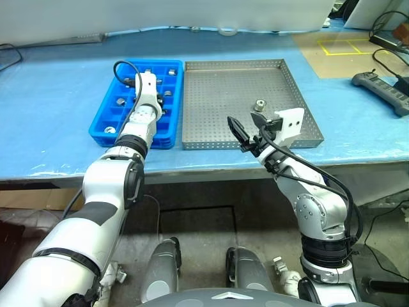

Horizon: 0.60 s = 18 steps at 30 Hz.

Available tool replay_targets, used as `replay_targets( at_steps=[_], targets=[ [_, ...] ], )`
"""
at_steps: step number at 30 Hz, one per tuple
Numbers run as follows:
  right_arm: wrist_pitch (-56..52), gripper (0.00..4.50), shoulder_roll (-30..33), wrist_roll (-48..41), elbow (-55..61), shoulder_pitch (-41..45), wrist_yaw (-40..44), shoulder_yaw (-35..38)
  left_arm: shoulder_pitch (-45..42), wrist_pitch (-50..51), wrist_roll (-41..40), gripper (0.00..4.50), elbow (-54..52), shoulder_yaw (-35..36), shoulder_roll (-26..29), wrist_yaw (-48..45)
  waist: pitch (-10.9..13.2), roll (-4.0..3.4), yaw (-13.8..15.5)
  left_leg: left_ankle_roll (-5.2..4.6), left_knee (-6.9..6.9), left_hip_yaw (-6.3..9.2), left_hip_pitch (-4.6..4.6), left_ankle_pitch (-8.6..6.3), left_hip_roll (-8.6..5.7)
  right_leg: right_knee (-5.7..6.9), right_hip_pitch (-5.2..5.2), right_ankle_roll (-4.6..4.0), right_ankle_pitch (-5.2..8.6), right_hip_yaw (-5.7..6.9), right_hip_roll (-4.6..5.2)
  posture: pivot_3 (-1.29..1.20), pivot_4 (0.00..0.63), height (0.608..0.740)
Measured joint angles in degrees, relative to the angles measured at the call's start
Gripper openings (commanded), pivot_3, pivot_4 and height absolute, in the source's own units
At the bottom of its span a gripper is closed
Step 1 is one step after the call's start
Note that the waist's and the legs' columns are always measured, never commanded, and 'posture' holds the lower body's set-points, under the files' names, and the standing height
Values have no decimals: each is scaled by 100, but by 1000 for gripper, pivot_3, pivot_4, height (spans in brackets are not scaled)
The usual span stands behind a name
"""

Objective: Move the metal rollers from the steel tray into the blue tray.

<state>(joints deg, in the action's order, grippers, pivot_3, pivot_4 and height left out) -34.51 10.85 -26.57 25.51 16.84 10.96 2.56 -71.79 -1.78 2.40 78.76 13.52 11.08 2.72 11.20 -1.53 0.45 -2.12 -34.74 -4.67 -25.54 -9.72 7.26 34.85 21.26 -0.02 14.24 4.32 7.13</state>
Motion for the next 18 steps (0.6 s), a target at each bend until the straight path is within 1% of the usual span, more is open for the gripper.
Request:
replay_targets(
  at_steps=[3, 5, 6, 7, 8, 9, 11, 12, 13, 14, 15, 16, 17, 18],
  targets=[
    [-11, 4033, 1, 14, 16, -25, -5, -2, -2, 0, -1, 1739, 0, 61, -8, -2, 0, 0, -25, -12, 1, -15, 9, -10, 5, -10, -9, -1, 1, -5, 0, -349, 150, 740],
    [-38, 4033, 2, 29, 66, -79, -6, -9, -4, 0, -11, 1739, 3, 125, -18, 21, 2, 2, -56, -1, 18, -58, 41, -29, 25, -42, -50, -2, 3, -3, -1, -349, 150, 740],
    [-53, 4033, 2, 39, 77, -103, -6, -12, -6, 0, -20, 1739, 4, 162, -20, 33, 4, -1, -80, -2, 38, -88, 68, -31, 43, -82, -88, -1, 4, 6, -4, -349, 150, 740],
    [-61, 4033, 4, 46, 80, -121, -6, -15, -7, 0, -32, 1739, 7, 208, -24, 51, 14, 0, -118, -3, 82, -121, 136, -33, 60, -161, -176, -1, 4, 21, -11, -349, 150, 740],
    [-64, 4033, 5, 54, 83, -124, -6, -16, -7, 0, -41, 1739, 11, 235, -26, 68, 19, 0, -132, -9, 111, -137, 197, -41, 61, -209, -242, 1, 6, 22, -11, -346, 150, 740],
    [-65, 4033, 8, 64, 101, -124, -5, -17, -20, 0, -49, 1739, 10, 266, -25, 84, 25, 5, -139, -11, 160, -172, 265, -50, 59, -279, -319, 47, 32, 20, -11, -346, 150, 740],
    [-65, 4033, 11, 69, 125, -125, -4, -20, -70, -1, -89, 1739, 10, 337, -24, 142, 26, 3, -142, -12, 210, -211, 342, -82, 64, -406, -431, 51, 34, 20, -35, -343, 150, 740],
    [-65, 4033, 12, 75, 138, -125, -3, -27, -92, -2, -110, 1739, 9, 376, -20, 166, 25, 3, -146, -16, 221, -216, 367, -113, 63, -451, -471, 50, 34, 14, -42, -343, 150, 740],
    [-65, 4033, 10, 85, 140, -125, -2, -45, -109, -6, -124, 1739, 8, 414, -12, 206, 23, 3, -149, -48, 221, -198, 375, -139, 55, -472, -492, 35, 25, 14, -46, -341, 150, 740],
    [-65, 4033, 8, 89, 140, -125, 1, -65, -110, -8, -130, 1739, 8, 433, 5, 243, 21, 4, -148, -53, 219, -182, 375, -166, 44, -474, -493, 61, 41, 8, -45, -337, 150, 740],
    [-65, 4033, 7, 95, 140, -127, 1, -87, -109, -7, -136, 1739, 9, 467, 28, 277, 18, 7, -157, -68, 216, -174, 373, -187, 29, -417, -472, 73, 57, 9, -41, -337, 150, 740],
    [-65, 4033, 3, 100, 138, -122, 4, -110, -108, -5, -146, 1739, 9, 502, 56, 314, 12, 19, -177, -77, 199, -161, 374, -202, 7, -294, -384, 30, 106, -9, -29, -335, 150, 740],
    [-66, 4033, -8, 109, 131, -119, 5, -132, -96, 0, -151, 1739, 12, 522, 93, 343, 1, 37, -208, -76, 170, -135, 376, -223, -18, -50, -216, 1, 134, -50, -3, -335, 150, 740],
    [-67, 4033, -23, 112, 124, -111, 9, -175, -67, 2, -161, 1739, 13, 547, 161, 386, -13, 64, -254, -71, 144, -60, 385, -246, -42, 365, 44, 47, 140, -174, 6, -333, 150, 740]
  ],
)
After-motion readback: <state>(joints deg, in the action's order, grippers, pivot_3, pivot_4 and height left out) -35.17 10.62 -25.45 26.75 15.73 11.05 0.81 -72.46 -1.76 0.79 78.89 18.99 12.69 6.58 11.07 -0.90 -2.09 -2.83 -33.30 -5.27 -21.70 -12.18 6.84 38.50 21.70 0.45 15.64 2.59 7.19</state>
